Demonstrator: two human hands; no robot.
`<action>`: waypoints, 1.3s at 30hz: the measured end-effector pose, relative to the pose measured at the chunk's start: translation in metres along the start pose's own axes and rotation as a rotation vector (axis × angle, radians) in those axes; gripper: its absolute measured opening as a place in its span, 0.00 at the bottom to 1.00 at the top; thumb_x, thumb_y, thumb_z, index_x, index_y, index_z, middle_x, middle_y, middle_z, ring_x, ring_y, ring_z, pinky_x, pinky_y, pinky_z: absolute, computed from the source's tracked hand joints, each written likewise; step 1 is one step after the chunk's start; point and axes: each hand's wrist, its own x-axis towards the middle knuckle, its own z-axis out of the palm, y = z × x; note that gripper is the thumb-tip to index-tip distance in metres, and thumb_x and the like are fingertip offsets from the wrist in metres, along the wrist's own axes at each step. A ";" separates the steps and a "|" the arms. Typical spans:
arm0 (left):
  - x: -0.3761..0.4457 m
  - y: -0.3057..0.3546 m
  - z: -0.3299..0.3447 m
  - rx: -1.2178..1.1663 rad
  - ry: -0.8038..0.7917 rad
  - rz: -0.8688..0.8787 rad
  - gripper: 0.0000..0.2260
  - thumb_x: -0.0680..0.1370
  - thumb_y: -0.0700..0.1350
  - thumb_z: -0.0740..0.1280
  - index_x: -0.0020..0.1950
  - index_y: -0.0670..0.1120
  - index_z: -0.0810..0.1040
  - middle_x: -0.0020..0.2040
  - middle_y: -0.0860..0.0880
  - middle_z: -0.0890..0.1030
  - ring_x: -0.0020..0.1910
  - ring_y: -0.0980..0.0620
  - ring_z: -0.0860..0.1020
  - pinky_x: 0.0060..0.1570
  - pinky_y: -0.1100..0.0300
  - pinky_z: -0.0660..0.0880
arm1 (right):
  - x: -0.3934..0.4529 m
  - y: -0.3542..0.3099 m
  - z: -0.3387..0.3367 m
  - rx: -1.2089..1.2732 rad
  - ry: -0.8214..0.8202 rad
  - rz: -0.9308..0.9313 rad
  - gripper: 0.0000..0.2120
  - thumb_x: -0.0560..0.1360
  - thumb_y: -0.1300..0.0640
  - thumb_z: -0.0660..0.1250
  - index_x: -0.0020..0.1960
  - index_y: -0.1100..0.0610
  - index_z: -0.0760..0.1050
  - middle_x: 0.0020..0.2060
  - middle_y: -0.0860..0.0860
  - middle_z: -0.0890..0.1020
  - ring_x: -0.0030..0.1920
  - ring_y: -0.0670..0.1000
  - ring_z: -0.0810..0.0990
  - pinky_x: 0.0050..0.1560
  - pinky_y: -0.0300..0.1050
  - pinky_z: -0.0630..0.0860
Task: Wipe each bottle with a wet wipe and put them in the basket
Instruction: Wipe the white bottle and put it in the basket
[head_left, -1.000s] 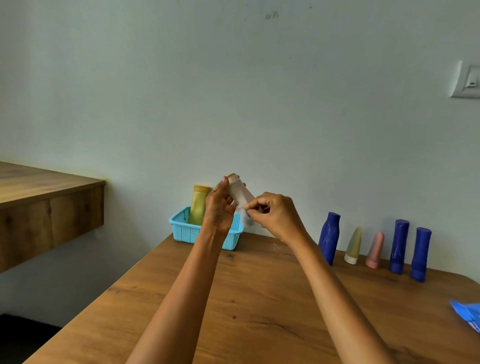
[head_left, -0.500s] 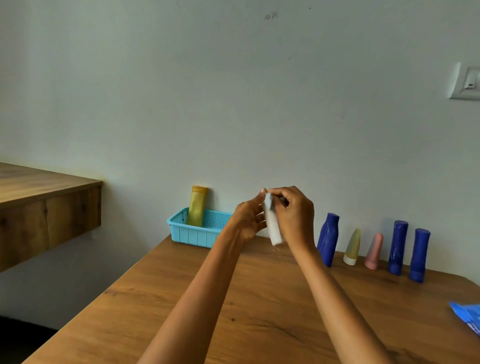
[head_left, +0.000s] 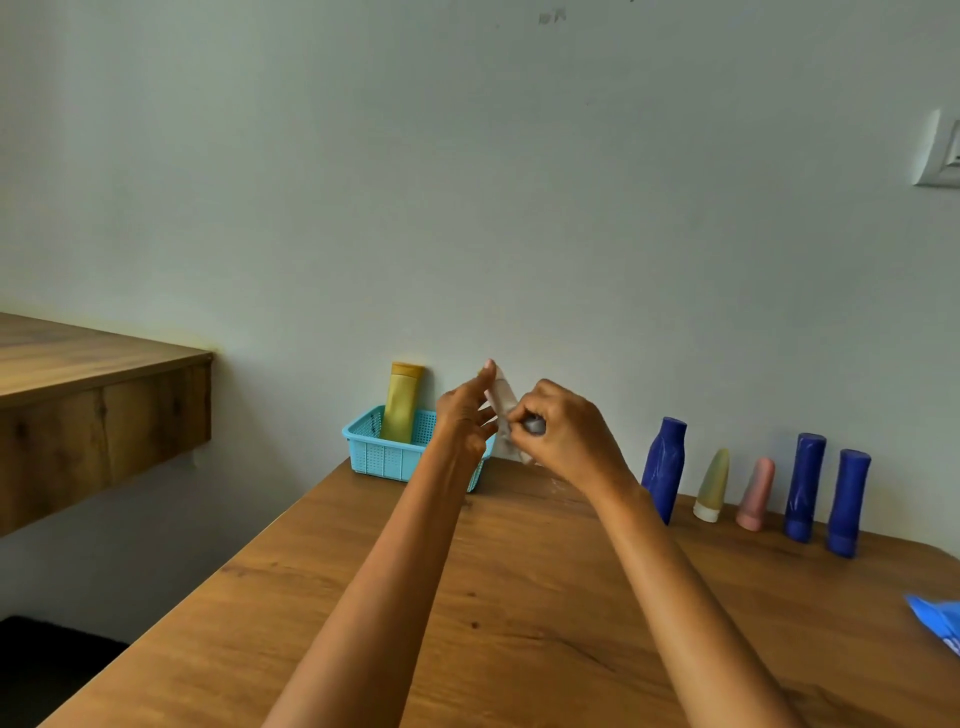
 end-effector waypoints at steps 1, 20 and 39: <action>0.001 -0.001 -0.002 -0.024 0.019 0.012 0.12 0.74 0.46 0.71 0.50 0.39 0.76 0.45 0.43 0.79 0.41 0.47 0.78 0.39 0.54 0.77 | -0.001 0.001 0.000 -0.022 -0.036 -0.018 0.05 0.70 0.57 0.72 0.44 0.57 0.81 0.41 0.51 0.79 0.38 0.50 0.78 0.36 0.41 0.75; -0.017 -0.010 0.000 -0.059 -0.427 0.048 0.12 0.77 0.49 0.62 0.56 0.46 0.78 0.45 0.47 0.83 0.43 0.50 0.80 0.46 0.56 0.75 | 0.011 0.004 -0.006 0.477 0.409 0.391 0.12 0.77 0.57 0.64 0.59 0.58 0.78 0.55 0.52 0.80 0.51 0.42 0.76 0.45 0.24 0.71; -0.019 -0.008 -0.002 0.052 -0.472 0.069 0.13 0.75 0.49 0.63 0.56 0.46 0.79 0.45 0.47 0.83 0.45 0.50 0.79 0.45 0.57 0.79 | 0.006 0.006 -0.015 0.115 0.302 0.155 0.10 0.75 0.65 0.64 0.54 0.60 0.80 0.50 0.55 0.83 0.47 0.48 0.80 0.44 0.31 0.71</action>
